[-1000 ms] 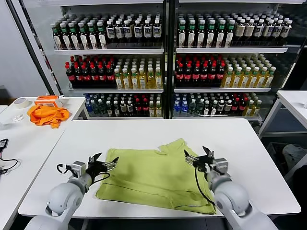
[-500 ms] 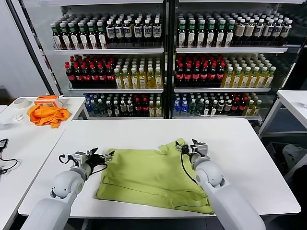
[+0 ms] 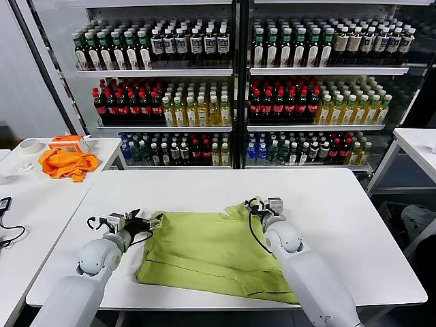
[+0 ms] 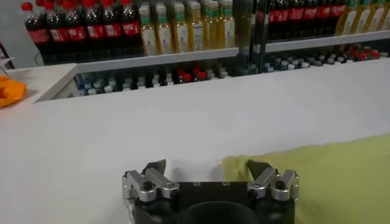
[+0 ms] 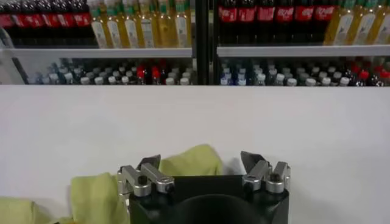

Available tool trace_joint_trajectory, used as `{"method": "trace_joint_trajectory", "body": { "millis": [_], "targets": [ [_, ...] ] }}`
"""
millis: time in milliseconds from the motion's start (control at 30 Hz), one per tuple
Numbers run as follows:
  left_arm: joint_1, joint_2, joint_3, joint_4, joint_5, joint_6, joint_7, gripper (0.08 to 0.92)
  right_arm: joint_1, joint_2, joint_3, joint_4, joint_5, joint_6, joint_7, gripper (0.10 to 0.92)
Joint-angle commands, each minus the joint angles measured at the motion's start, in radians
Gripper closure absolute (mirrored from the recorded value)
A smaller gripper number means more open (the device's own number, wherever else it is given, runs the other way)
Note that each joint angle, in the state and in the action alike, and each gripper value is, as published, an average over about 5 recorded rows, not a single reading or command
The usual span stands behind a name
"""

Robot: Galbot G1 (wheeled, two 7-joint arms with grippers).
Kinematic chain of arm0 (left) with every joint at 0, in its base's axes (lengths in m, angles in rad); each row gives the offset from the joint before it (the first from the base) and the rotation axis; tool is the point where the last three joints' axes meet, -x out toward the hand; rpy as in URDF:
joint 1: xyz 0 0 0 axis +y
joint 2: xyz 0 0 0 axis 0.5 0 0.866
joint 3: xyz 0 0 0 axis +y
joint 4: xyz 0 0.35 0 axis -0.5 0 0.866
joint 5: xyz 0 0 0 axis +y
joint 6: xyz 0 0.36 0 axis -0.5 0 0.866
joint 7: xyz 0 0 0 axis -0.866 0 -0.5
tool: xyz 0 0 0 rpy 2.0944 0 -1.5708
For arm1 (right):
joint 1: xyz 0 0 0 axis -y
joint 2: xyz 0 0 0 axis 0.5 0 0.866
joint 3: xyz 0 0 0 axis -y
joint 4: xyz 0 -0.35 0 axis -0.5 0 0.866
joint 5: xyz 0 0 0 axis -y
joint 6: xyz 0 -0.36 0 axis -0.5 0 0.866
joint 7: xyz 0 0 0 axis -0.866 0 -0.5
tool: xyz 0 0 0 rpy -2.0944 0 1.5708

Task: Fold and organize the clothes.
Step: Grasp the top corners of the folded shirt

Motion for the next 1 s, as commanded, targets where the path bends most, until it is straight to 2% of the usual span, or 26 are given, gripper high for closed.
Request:
{"method": "trace_joint_trajectory", "body": {
  "millis": [33,233,333,733,1000],
  "targets": [
    [-0.013,-0.001,0.006,0.024,0.003,-0.011,0.005,0.177,0.023,0.016,-0.01,-0.047,0.0,-0.004,0.004,0.203],
    [-0.013,0.0,0.017,0.026,0.003,-0.008,0.009,0.183,0.023,0.02,-0.007,-0.05,0.002,-0.006,-0.001,0.214],
    [-0.01,0.003,0.018,0.025,0.0,0.0,0.007,0.218,0.022,0.018,-0.007,-0.044,0.002,-0.016,0.0,0.271],
    [0.008,0.001,0.017,0.012,-0.02,-0.005,0.021,0.553,0.012,0.014,-0.012,-0.028,0.005,-0.023,-0.018,0.6],
    [0.001,0.002,0.018,0.011,-0.028,-0.029,0.025,0.787,-0.001,0.002,-0.007,-0.002,-0.036,0.038,-0.06,0.851]
  ]
}}
